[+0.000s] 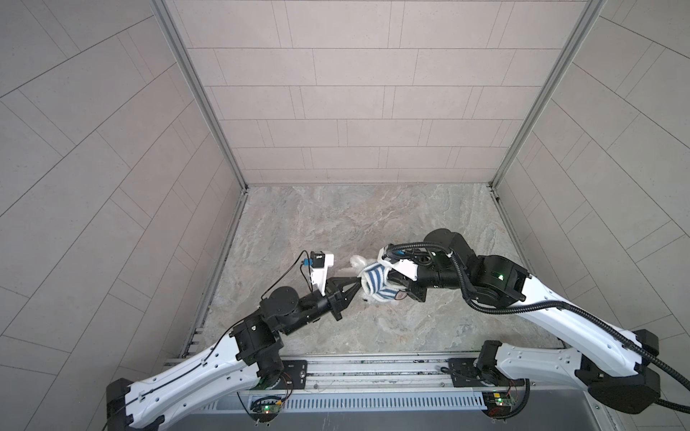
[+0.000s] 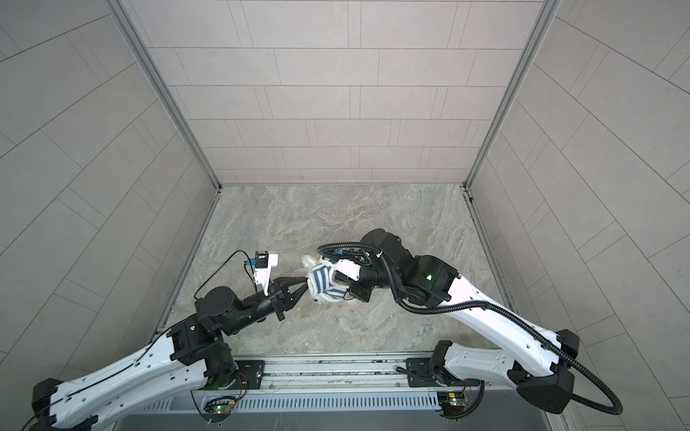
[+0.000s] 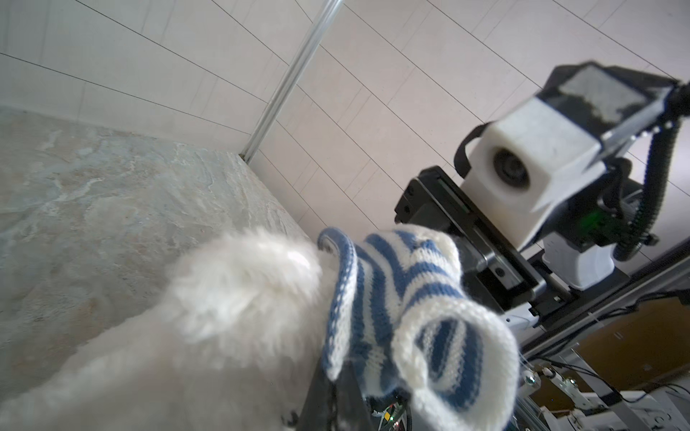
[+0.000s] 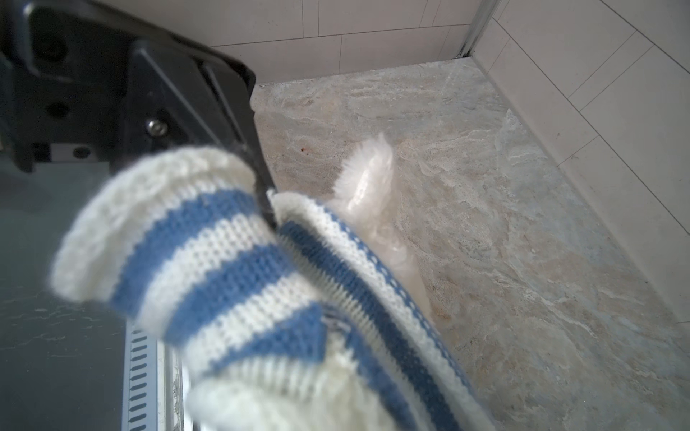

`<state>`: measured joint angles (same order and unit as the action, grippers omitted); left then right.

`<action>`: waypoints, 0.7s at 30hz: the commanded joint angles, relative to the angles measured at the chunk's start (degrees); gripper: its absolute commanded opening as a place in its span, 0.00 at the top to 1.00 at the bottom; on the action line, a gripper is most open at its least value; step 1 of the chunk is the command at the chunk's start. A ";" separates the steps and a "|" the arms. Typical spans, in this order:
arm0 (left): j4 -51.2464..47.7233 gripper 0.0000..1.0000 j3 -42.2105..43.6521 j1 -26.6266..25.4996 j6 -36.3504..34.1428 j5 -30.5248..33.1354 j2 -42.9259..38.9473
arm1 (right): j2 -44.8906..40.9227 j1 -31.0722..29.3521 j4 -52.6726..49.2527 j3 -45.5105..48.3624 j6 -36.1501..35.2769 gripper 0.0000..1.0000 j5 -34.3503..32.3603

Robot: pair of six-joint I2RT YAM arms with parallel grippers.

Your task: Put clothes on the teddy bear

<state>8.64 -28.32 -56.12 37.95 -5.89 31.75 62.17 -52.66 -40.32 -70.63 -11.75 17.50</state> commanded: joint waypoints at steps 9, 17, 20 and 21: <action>-12.08 1.00 -1.77 8.82 4.60 5.50 -1.20 | -4.46 -5.29 -0.49 3.51 -9.06 1.00 -3.58; -14.26 1.00 -1.12 9.95 1.23 5.30 3.79 | -8.03 -7.81 4.41 6.69 -9.67 1.00 -4.38; -11.68 1.00 0.86 9.91 -0.20 0.20 7.40 | -8.67 -7.83 6.19 6.94 -7.61 1.00 -5.14; -10.42 1.00 1.53 9.92 -0.84 -1.35 8.53 | -8.56 -7.80 6.51 7.01 -7.02 1.00 -5.28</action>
<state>-2.50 -28.64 -47.00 39.92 -5.15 37.67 55.20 -60.10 -37.32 -63.11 -19.27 11.88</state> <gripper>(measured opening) 0.047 0.070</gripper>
